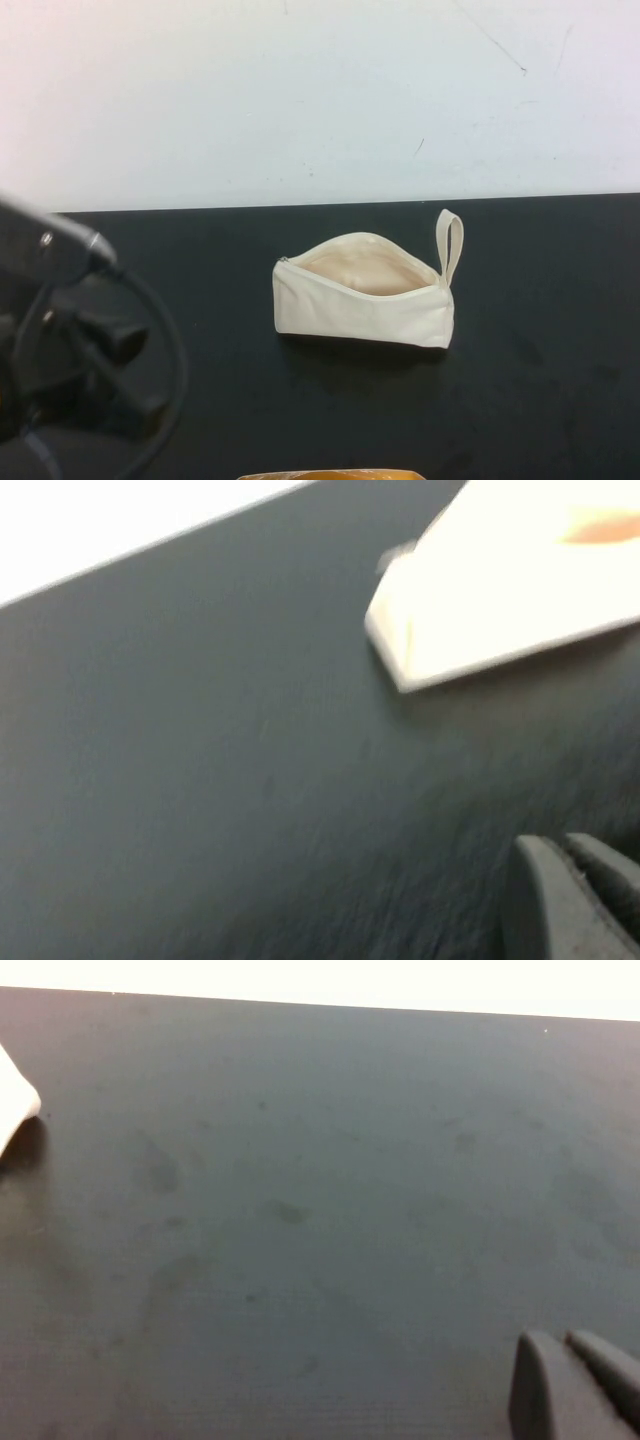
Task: Put eraser into pencil case
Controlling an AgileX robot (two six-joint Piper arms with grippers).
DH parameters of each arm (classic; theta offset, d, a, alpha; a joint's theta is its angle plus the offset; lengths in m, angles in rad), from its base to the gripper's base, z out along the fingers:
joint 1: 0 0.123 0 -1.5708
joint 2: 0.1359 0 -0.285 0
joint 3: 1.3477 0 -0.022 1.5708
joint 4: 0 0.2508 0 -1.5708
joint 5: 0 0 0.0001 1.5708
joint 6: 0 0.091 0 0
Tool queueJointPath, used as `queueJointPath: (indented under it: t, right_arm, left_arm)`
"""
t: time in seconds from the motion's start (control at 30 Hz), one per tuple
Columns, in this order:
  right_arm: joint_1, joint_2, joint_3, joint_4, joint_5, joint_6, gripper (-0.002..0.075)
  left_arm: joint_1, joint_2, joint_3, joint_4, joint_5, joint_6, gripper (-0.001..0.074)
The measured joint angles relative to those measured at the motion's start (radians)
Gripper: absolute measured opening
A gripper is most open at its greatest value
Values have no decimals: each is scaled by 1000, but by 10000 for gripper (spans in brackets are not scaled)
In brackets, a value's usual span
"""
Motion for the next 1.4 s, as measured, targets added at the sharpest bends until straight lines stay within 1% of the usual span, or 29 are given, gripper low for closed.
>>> queueJointPath:
  t: [0.1, 0.17, 0.27, 0.37, 0.47, 0.7, 0.87, 0.97, 1.07, 1.17, 1.3, 1.4]
  right_arm:
    - [0, 0, 0, 0, 0, 0, -1]
    - [0, 0, 0, 0, 0, 0, -1]
    - [0, 0, 0, 0, 0, 0, -1]
    - [0, 0, 0, 0, 0, 0, -1]
    - [0, 0, 0, 0, 0, 0, -1]
    - [0, 0, 0, 0, 0, 0, -1]
    - [0, 0, 0, 0, 0, 0, -1]
    - [0, 0, 0, 0, 0, 0, -1]
    - [0, 0, 0, 0, 0, 0, -1]
    - [0, 0, 0, 0, 0, 0, -1]
    - [0, 0, 0, 0, 0, 0, -1]
    - [0, 0, 0, 0, 0, 0, -1]
  left_arm:
    - [0, -42, 0, 30, 114, 0, 0]
    - [0, -75, 11, 50, 137, -2, -1]
    - [0, -137, 70, 73, 91, -2, -1]
    - [30, -219, 165, 75, -19, -2, -1]
    - [106, -309, 274, 42, -143, -2, -1]
    - [337, -554, 533, -13, -390, -4, -1]
    - [464, -722, 685, -43, -477, -5, -1]
    - [517, -803, 753, -66, -485, -7, -1]
    - [543, -876, 785, -74, -477, -7, -1]
    - [550, -921, 785, -100, -432, 3, -1]
    - [550, -930, 785, -152, -344, 105, -1]
    - [550, -930, 785, -179, -252, 146, -1]
